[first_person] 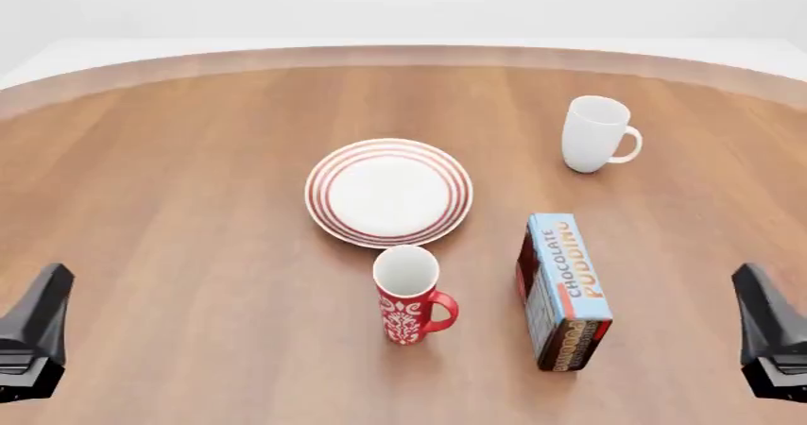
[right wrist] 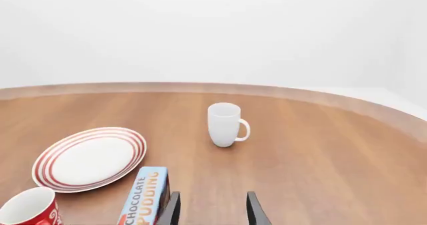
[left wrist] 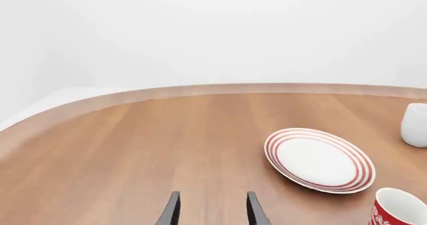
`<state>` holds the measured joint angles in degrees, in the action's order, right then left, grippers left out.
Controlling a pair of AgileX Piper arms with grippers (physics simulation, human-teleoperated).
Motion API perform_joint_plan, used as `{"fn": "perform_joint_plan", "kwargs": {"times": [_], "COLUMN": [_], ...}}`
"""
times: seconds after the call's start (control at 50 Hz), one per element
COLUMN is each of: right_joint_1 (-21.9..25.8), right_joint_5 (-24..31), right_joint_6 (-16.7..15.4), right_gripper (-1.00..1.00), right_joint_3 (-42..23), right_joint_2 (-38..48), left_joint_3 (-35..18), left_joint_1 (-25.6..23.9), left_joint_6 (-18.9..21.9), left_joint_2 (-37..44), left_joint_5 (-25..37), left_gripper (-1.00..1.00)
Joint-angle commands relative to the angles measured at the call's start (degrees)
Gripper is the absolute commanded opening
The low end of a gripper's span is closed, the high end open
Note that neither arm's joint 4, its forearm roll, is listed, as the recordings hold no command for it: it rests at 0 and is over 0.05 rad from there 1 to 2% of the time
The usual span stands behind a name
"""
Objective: Pick up the red mug and put it on the plate
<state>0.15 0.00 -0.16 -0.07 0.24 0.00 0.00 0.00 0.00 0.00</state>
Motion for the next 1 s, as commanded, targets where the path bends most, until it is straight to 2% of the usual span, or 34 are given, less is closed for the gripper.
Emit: {"fn": "perform_joint_plan", "kwargs": {"times": [0.02, 0.1, 0.14, 0.24, 0.4, 0.44, 0.46, 0.5, 0.62, 0.64, 0.66, 0.68, 0.72, 0.74, 0.82, 0.84, 1.0], "right_joint_1": [0.4, 0.3, 2.0, 1.6, 2.4, 4.2, 3.8, 5.0, 6.8, 7.9, 7.7, 8.0, 10.0, 10.4, 11.9, 12.5, 16.2], "right_joint_5": [-0.2, -0.3, -1.2, -1.4, 2.0, 1.9, 2.1, 1.7, 3.5, 3.5, 4.3, 4.7, 5.4, 6.0, 7.1, 7.6, 10.0], "right_joint_6": [-0.2, 0.0, -2.1, -1.6, -2.7, -6.9, -5.3, -7.4, -7.1, -8.2, -5.4, -5.4, -6.8, -5.9, -6.4, -5.8, -8.4], "right_gripper": [1.00, 1.00, 1.00, 1.00, 1.00, 1.00, 1.00, 1.00, 1.00, 1.00, 1.00, 1.00, 1.00, 1.00, 1.00, 1.00, 1.00], "right_joint_3": [-0.1, -0.2, 0.0, -0.2, -4.3, -4.5, -4.7, -4.9, -9.4, -9.8, -11.2, -11.9, -13.4, -14.3, -16.9, -18.2, -22.6], "right_joint_2": [0.8, 0.9, 2.8, 2.7, 2.1, 2.3, 2.6, 3.6, 6.5, 7.2, 8.0, 8.8, 10.1, 10.7, 12.7, 13.5, 17.6], "left_joint_3": [0.0, 0.0, 0.0, 0.0, 0.0, 0.0, 0.0, 0.0, 0.0, 0.0, 0.0, 0.0, 0.0, 0.0, 0.0, 0.0, 0.0], "left_joint_1": [0.0, 0.0, 0.0, 0.0, 0.0, 0.0, 0.0, 0.0, 0.0, 0.0, 0.0, 0.0, 0.0, 0.0, 0.0, 0.0, 0.0], "left_joint_6": [0.0, 0.0, 0.0, 0.0, 0.0, 0.0, 0.0, 0.0, 0.0, 0.0, 0.0, 0.0, 0.0, 0.0, 0.0, 0.0, 0.0], "left_joint_2": [0.0, 0.0, 0.0, 0.0, 0.0, 0.0, 0.0, 0.0, 0.0, 0.0, 0.0, 0.0, 0.0, 0.0, 0.0, 0.0, 0.0], "left_joint_5": [0.0, 0.0, 0.0, 0.0, 0.0, 0.0, 0.0, 0.0, 0.0, 0.0, 0.0, 0.0, 0.0, 0.0, 0.0, 0.0, 0.0], "left_gripper": [1.00, 1.00, 1.00, 1.00, 1.00, 1.00, 1.00, 1.00, 1.00, 1.00, 1.00, 1.00, 1.00, 1.00, 1.00, 1.00, 1.00]}}
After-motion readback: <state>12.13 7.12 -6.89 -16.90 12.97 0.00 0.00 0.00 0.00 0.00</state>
